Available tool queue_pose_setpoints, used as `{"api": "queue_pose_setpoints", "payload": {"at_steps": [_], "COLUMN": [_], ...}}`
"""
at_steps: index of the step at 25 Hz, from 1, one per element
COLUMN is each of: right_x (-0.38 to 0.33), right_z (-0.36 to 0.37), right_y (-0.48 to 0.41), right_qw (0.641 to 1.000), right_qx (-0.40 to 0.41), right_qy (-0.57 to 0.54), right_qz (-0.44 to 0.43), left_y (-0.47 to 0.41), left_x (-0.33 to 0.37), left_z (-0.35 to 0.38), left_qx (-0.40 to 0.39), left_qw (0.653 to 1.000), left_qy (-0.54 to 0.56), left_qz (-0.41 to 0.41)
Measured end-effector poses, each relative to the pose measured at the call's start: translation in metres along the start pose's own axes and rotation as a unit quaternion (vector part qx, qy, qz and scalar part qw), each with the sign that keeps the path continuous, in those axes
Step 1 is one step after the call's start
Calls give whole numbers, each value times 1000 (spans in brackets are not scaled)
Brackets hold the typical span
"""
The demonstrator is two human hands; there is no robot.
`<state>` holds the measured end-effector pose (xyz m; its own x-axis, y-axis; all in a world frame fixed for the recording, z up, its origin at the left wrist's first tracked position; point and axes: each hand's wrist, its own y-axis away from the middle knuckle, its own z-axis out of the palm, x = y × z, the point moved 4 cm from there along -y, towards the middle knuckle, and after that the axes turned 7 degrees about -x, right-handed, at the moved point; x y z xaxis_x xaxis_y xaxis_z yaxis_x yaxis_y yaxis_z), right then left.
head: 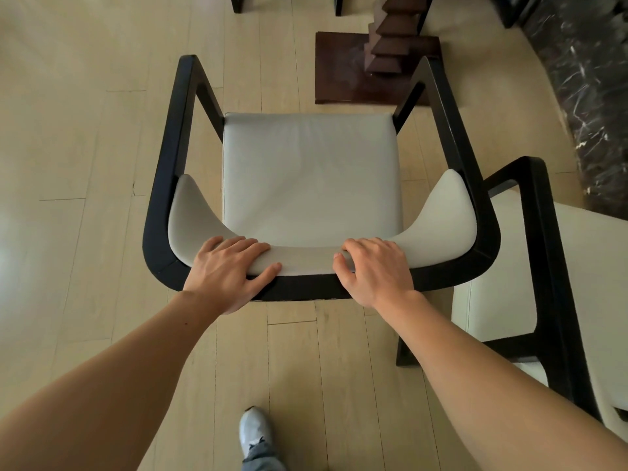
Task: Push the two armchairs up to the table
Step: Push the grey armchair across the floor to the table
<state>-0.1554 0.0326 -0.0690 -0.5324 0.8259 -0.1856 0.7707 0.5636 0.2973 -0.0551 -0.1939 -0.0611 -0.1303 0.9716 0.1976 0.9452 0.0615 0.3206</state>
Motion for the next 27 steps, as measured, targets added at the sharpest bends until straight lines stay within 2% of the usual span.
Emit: {"api": "queue_pose_setpoints", "payload": {"at_steps": [5,15,27], "right_x": [3,12,30], "right_z": [-12,-31,-47], "right_y": [-33,-78,-124], "right_qw": [1000,1000,999], "right_qx": [9,-23,0], "right_qy": [-12,-20,-32], "right_qz": [-2,2,1], "left_y": [-32,-75,-124], "left_x": [-12,-22,-30], "left_z": [-14,-32,-47], "left_qx": [3,-19,-15], "left_qw": [1000,1000,1000], "left_qy": [1,1,-4], "left_qz": [4,4,0]}}
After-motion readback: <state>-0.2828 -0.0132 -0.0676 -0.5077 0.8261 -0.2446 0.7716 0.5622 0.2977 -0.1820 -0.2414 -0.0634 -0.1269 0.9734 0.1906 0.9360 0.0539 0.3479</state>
